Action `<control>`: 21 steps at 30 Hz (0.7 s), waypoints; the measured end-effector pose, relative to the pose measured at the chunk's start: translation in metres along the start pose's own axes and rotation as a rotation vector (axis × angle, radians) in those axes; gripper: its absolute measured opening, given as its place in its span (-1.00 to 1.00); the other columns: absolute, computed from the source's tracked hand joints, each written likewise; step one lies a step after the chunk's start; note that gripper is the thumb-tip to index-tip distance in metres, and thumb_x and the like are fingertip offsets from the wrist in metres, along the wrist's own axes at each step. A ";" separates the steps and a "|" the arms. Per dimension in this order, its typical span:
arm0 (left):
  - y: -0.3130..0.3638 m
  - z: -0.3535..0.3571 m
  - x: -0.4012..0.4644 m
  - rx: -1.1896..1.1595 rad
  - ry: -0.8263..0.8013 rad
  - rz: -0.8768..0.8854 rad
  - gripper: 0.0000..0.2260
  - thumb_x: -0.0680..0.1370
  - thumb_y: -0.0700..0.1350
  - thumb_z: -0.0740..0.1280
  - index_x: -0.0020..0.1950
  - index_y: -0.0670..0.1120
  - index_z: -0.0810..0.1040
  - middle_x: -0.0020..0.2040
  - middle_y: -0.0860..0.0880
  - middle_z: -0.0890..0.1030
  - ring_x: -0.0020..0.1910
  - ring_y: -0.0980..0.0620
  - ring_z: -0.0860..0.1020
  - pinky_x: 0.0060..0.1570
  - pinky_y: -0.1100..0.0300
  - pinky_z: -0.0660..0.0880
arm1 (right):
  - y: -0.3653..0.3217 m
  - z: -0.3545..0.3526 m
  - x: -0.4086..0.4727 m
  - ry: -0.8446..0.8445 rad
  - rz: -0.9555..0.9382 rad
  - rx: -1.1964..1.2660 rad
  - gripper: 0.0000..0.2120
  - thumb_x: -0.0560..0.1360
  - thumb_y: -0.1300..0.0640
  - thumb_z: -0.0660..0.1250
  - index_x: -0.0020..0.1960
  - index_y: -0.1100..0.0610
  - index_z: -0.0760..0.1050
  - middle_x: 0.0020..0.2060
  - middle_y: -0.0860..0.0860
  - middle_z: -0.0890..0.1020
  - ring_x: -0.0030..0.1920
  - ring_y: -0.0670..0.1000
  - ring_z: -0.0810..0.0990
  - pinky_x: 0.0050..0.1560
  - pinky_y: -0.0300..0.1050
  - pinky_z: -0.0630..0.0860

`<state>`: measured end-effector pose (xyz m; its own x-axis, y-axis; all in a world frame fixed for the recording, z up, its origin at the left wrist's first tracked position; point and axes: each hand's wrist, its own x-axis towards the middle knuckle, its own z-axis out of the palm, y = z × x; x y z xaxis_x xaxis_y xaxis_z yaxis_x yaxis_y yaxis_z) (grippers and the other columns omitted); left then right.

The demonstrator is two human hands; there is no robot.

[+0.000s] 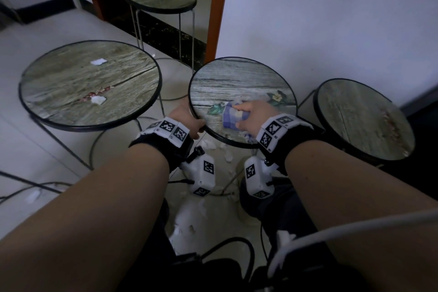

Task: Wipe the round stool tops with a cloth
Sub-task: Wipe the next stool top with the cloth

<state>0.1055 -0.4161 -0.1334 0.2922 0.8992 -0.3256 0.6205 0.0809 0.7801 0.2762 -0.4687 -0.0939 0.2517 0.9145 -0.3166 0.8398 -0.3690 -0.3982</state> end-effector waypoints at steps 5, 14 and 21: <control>-0.002 0.011 0.002 0.049 0.057 -0.005 -0.42 0.45 -0.07 0.40 0.40 -0.06 0.24 0.12 -0.17 0.59 -0.04 -0.20 0.62 -0.02 -0.04 0.58 | 0.001 0.005 -0.008 0.002 -0.014 0.014 -0.50 0.47 0.14 0.39 0.40 -0.01 0.40 0.39 -0.05 0.40 0.32 0.02 0.45 0.25 -0.20 0.41; -0.003 0.011 0.009 0.073 0.054 -0.028 -0.41 0.44 -0.07 0.43 0.38 -0.09 0.25 0.14 -0.17 0.57 0.02 -0.19 0.60 0.04 -0.05 0.56 | 0.006 0.012 -0.011 -0.008 -0.009 0.041 -0.50 0.46 0.16 0.39 0.38 -0.01 0.42 0.38 -0.04 0.42 0.31 0.01 0.45 0.18 -0.23 0.43; -0.002 0.010 0.013 0.051 0.032 -0.058 -0.43 0.45 -0.08 0.43 0.37 -0.07 0.25 0.13 -0.13 0.57 0.01 -0.16 0.61 0.04 -0.04 0.56 | 0.008 0.011 -0.020 -0.008 -0.036 0.038 -0.53 0.47 0.17 0.39 0.36 0.01 0.45 0.35 -0.04 0.46 0.28 0.00 0.47 0.14 -0.27 0.40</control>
<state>0.1149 -0.4083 -0.1448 0.2318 0.9069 -0.3517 0.6724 0.1119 0.7317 0.2725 -0.4920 -0.1005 0.2179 0.9259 -0.3085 0.8293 -0.3423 -0.4416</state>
